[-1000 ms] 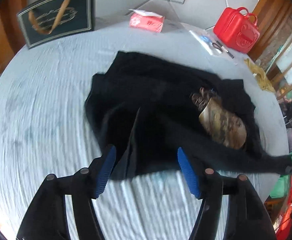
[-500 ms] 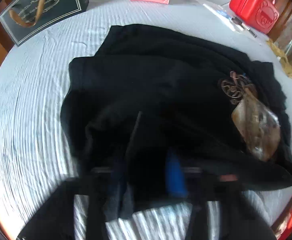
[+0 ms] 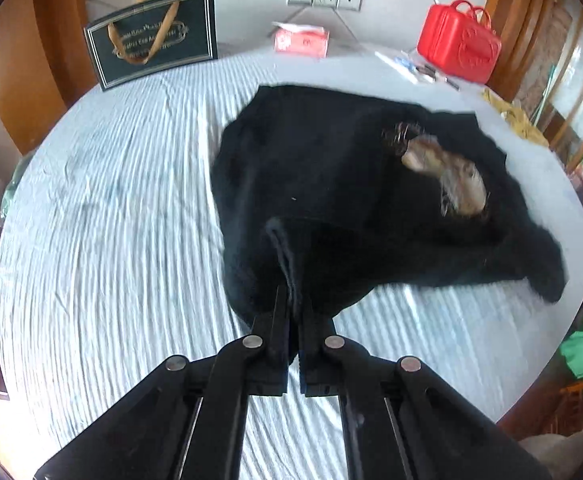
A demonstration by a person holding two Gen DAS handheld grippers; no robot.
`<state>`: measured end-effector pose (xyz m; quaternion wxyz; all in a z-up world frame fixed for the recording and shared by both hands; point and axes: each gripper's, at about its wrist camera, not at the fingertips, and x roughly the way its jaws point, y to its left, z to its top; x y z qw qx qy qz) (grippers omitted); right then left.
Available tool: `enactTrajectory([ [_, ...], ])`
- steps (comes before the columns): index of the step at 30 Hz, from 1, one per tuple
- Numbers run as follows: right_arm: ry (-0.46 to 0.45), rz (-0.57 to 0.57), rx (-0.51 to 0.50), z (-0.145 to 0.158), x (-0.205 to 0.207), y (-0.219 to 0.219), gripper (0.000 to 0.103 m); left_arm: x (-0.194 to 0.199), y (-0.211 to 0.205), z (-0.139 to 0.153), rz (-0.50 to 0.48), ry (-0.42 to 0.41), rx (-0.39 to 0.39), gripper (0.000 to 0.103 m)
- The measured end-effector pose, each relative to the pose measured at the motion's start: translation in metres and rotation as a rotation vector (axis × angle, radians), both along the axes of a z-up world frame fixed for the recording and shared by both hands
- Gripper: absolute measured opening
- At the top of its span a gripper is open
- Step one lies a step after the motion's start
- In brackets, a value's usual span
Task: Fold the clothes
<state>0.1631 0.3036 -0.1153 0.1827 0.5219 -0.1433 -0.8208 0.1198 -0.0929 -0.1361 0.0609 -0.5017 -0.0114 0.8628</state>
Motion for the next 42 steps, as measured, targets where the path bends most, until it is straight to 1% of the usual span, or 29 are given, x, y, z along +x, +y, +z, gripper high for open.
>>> enactTrajectory([
  [1, 0.002, -0.004, 0.013, -0.001, -0.001, -0.001, 0.004, -0.002, -0.001, -0.002, 0.006, -0.004, 0.002, 0.003],
  [2, 0.002, -0.006, 0.049, -0.002, -0.003, -0.003, 0.005, -0.003, -0.002, -0.004, 0.011, -0.005, -0.001, 0.003],
  [3, -0.003, -0.016, 0.071, -0.003, -0.004, -0.004, 0.01, -0.004, -0.002, -0.006, 0.015, -0.003, -0.012, 0.003],
  [4, -0.009, -0.026, 0.094, -0.005, -0.006, -0.005, 0.023, -0.005, -0.002, -0.008, 0.018, -0.004, -0.017, 0.003],
  [5, -0.013, -0.036, 0.115, -0.007, -0.007, -0.006, 0.031, -0.007, -0.003, -0.01, 0.017, -0.011, -0.018, 0.003],
  [6, -0.011, -0.034, 0.121, -0.008, -0.009, -0.007, 0.048, -0.008, -0.003, -0.013, 0.014, -0.017, -0.023, 0.003],
  [7, -0.009, -0.033, 0.127, -0.009, -0.011, -0.008, 0.055, -0.009, -0.004, -0.017, 0.01, -0.025, -0.026, 0.003],
  [10, -0.002, -0.03, 0.146, -0.013, -0.016, -0.013, 0.057, -0.009, -0.002, -0.023, 0.0, -0.037, -0.028, 0.003],
  [14, 0.007, -0.025, 0.171, -0.019, -0.023, -0.018, 0.057, -0.003, 0.001, -0.019, -0.025, -0.016, -0.039, 0.003],
  [15, 0.009, -0.024, 0.178, -0.02, -0.025, -0.019, 0.048, -0.002, 0.002, -0.016, -0.031, -0.007, -0.039, 0.003],
  [16, 0.011, -0.023, 0.184, -0.021, -0.027, -0.021, 0.01, -0.001, 0.002, -0.012, -0.038, 0.003, -0.038, 0.003],
  [17, 0.014, -0.022, 0.19, -0.023, -0.029, -0.022, 0.007, 0.0, 0.002, -0.006, -0.046, 0.013, -0.037, 0.003],
  [19, 0.018, -0.019, 0.203, -0.025, -0.032, -0.025, 0.007, -0.004, 0.002, 0.007, -0.059, 0.032, -0.032, 0.003],
  [20, 0.022, -0.017, 0.208, -0.025, -0.034, -0.026, 0.007, -0.017, 0.001, 0.014, -0.058, 0.032, -0.025, 0.003],
  [22, 0.063, 0.01, 0.19, 0.006, -0.045, -0.018, 0.006, -0.042, 0.0, 0.027, -0.055, 0.033, -0.009, 0.003],
  [25, 0.114, 0.036, 0.196, 0.045, -0.077, -0.007, 0.004, -0.08, -0.003, 0.046, -0.051, 0.034, 0.014, 0.003],
  [27, 0.143, 0.046, 0.196, 0.066, -0.11, -0.001, 0.004, -0.105, -0.005, 0.059, -0.049, 0.035, 0.029, 0.003],
  [28, 0.15, 0.049, 0.195, 0.07, -0.127, 0.0, 0.004, -0.117, -0.006, 0.066, -0.048, 0.035, 0.037, 0.003],
  [29, 0.156, 0.052, 0.194, 0.074, -0.145, 0.0, 0.004, -0.13, -0.006, 0.072, -0.046, 0.036, 0.044, 0.003],
  [32, 0.141, 0.076, 0.191, 0.074, -0.21, 0.006, 0.004, -0.172, -0.008, 0.089, -0.037, 0.032, 0.065, 0.003],
  [37, 0.076, 0.1, 0.195, 0.041, -0.301, 0.013, 0.004, -0.273, 0.001, 0.06, 0.048, -0.034, -0.006, 0.003],
  [39, 0.032, 0.122, 0.182, 0.024, -0.337, 0.017, 0.006, -0.302, 0.003, 0.038, 0.078, -0.098, -0.004, 0.003],
  [40, -0.002, 0.126, 0.172, 0.015, -0.349, 0.019, 0.012, -0.313, 0.003, 0.027, 0.091, -0.135, 0.004, 0.003],
  [41, -0.036, 0.11, 0.175, 0.007, -0.361, 0.022, 0.017, -0.32, 0.002, 0.017, 0.101, -0.176, 0.016, 0.003],
  [42, -0.07, 0.085, 0.175, -0.002, -0.369, 0.026, 0.024, -0.326, 0.001, 0.008, 0.112, -0.212, 0.031, 0.005],
])
